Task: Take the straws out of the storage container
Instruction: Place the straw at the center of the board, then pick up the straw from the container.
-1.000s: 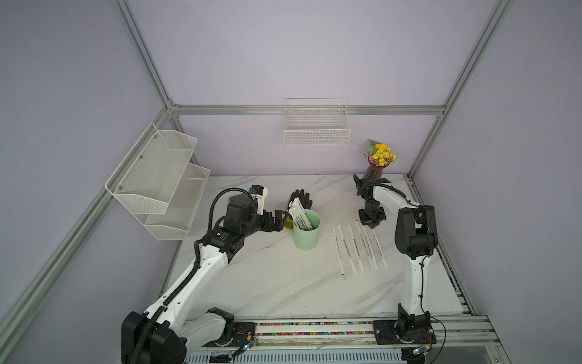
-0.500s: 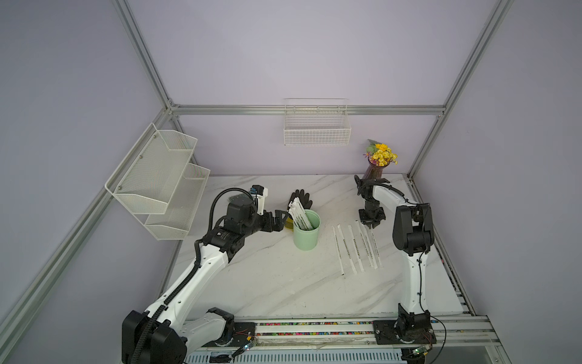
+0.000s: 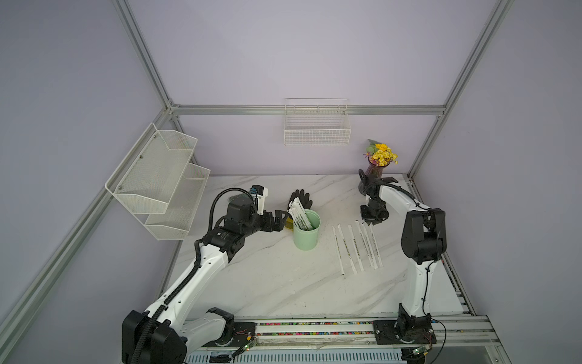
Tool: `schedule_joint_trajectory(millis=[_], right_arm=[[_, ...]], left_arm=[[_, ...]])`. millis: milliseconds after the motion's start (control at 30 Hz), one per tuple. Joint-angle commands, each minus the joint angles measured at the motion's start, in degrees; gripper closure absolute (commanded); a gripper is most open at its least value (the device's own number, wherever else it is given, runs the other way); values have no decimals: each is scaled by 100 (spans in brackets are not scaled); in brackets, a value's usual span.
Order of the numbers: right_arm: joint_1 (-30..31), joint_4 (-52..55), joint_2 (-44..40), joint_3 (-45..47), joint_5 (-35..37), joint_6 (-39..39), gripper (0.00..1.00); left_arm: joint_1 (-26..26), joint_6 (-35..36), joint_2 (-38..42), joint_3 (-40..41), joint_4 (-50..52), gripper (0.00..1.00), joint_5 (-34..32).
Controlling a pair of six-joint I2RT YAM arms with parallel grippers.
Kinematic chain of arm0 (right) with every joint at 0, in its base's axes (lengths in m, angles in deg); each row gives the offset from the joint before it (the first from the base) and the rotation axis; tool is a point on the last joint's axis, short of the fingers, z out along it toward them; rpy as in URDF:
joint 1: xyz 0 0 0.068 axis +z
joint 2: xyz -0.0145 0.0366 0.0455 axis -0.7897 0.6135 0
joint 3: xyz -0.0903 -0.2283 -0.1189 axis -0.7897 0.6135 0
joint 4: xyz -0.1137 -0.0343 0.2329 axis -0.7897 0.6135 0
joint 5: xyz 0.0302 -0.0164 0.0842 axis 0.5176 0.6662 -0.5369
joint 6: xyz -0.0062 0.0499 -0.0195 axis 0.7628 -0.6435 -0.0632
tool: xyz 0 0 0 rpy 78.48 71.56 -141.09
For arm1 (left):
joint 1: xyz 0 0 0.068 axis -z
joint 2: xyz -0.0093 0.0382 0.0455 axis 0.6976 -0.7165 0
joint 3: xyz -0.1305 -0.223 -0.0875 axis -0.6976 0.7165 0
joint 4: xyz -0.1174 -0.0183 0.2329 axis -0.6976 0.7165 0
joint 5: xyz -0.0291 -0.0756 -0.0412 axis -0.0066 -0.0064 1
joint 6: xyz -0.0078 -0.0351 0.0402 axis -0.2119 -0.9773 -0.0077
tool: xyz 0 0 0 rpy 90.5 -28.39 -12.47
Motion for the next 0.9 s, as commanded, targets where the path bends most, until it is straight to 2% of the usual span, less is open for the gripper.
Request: schedule_joint_trajectory(millis=[0,167,333,567,867], right_arm=[[212,-792,-1129,432,-668,-126,76],[1014,-1548,-2218,985,-625,-294,75],[1914,-2360,-2730,1101,-810,-554,74],[2694,-2717,-2084,761,-824,-186,73],[2953,-3223,-1521,727,-1039,86,73]], left_arm=[[25,30,171,62,-165,1,-69],[25,-3,203,27,-129,1,-92],[25,-29,276,17,-80,1,-220],[25,-82,273,-35,37,1,-432],[25,-65,263,-27,62,1,-425]])
